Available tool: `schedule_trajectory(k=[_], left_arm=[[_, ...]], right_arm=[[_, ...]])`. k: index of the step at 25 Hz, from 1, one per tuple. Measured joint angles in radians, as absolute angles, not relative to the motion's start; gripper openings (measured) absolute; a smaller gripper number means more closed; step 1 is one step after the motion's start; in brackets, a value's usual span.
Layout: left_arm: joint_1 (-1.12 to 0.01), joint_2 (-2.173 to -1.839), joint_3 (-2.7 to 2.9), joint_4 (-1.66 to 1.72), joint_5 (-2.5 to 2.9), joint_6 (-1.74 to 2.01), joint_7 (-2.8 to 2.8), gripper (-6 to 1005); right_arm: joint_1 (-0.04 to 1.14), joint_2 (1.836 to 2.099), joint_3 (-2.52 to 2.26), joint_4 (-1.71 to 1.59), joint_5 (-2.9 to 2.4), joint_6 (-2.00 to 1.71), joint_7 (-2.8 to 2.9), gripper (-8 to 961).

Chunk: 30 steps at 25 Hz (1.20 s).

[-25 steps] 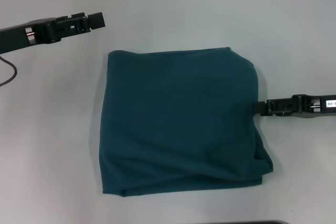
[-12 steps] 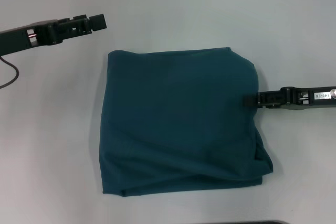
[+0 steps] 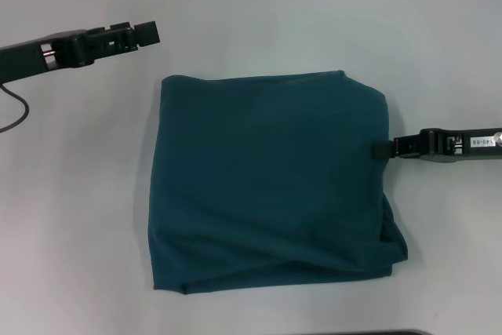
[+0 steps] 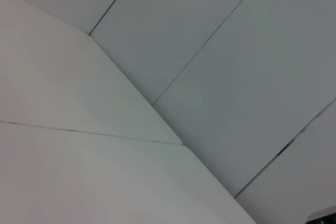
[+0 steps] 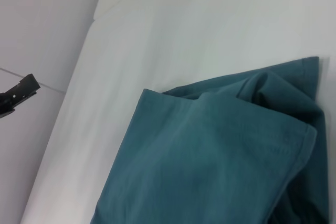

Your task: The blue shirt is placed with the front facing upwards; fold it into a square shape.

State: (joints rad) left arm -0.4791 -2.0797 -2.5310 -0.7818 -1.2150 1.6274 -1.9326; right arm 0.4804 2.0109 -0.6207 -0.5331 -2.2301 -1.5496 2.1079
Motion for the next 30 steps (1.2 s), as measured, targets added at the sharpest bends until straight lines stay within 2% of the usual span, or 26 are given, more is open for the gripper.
schedule_trajectory(k=[5,23,30], left_arm=[[-0.48,-2.08,-2.531,-0.782,-1.215,1.627,-1.933,950],[-0.482,-2.078,-2.531,-0.782,-1.215,1.618,-1.929,950],[-0.482,-2.078,-2.531,-0.782,-1.215,1.618,-1.927,950]], right_arm=[[0.479,2.011,-0.616,-0.539,-2.226,-1.557,2.107,12],[0.517,2.003,-0.561,-0.547,-2.151,-1.611,2.088,13],[0.557,2.017,-0.57,-0.555,-2.136,-1.555,2.087,14]])
